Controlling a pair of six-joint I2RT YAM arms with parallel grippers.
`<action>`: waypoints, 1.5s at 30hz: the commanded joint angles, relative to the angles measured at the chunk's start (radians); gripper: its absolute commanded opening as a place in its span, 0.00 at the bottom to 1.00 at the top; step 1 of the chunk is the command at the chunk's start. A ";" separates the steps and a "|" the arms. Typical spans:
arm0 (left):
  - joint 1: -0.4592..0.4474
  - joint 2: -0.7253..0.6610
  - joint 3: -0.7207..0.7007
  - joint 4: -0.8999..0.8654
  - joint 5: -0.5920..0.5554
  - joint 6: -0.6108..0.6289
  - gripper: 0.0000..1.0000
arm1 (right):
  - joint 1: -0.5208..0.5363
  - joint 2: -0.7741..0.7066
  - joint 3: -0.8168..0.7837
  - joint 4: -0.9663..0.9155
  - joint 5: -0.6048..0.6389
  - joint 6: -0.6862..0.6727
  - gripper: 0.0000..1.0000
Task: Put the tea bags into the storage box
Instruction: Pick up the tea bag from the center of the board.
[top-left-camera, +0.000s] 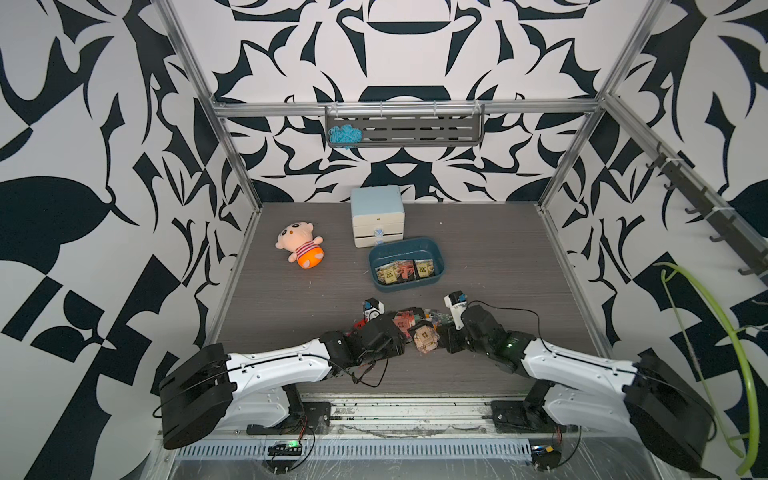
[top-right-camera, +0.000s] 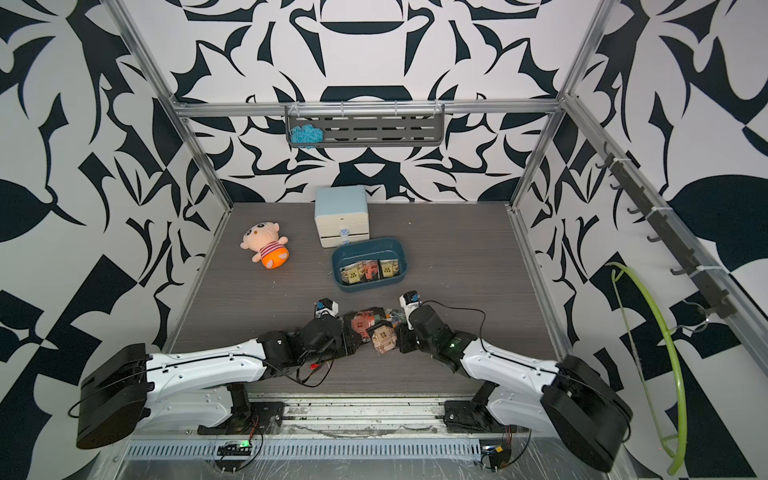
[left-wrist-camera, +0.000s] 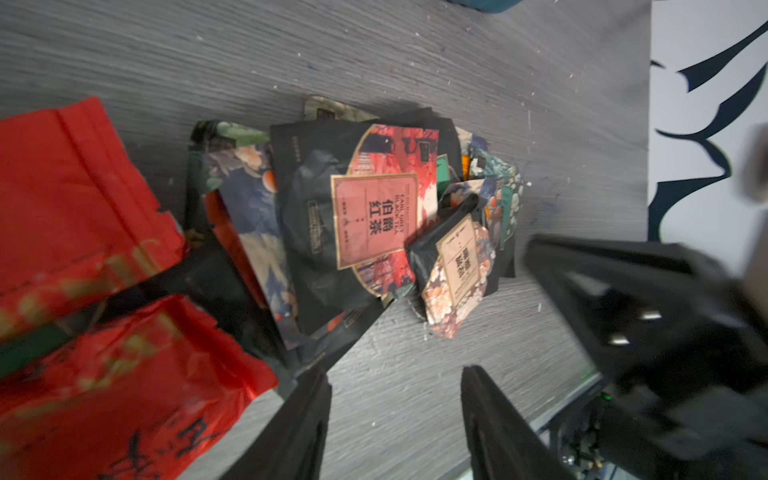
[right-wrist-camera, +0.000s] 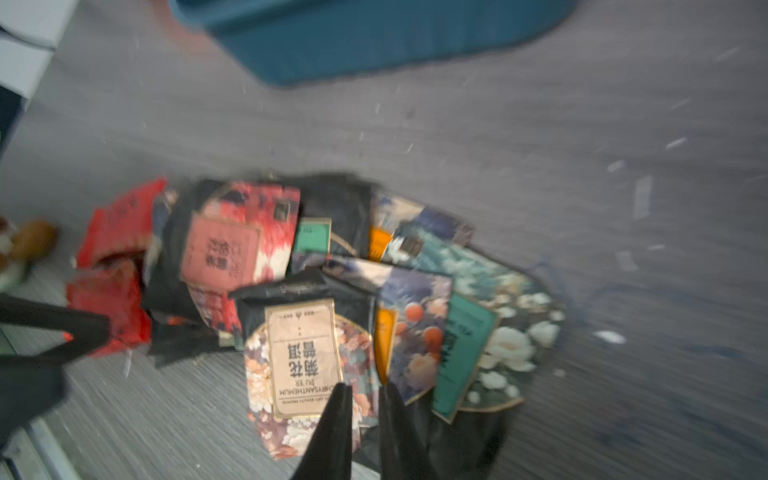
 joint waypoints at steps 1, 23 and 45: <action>-0.009 0.018 -0.014 0.082 0.002 -0.029 0.53 | 0.017 0.075 0.069 0.031 -0.058 -0.027 0.11; -0.028 0.296 0.088 0.184 0.034 -0.017 0.43 | 0.019 0.096 0.068 -0.004 0.047 -0.024 0.06; -0.040 0.380 0.128 0.252 0.039 -0.033 0.26 | 0.045 0.148 0.104 -0.042 0.065 -0.024 0.05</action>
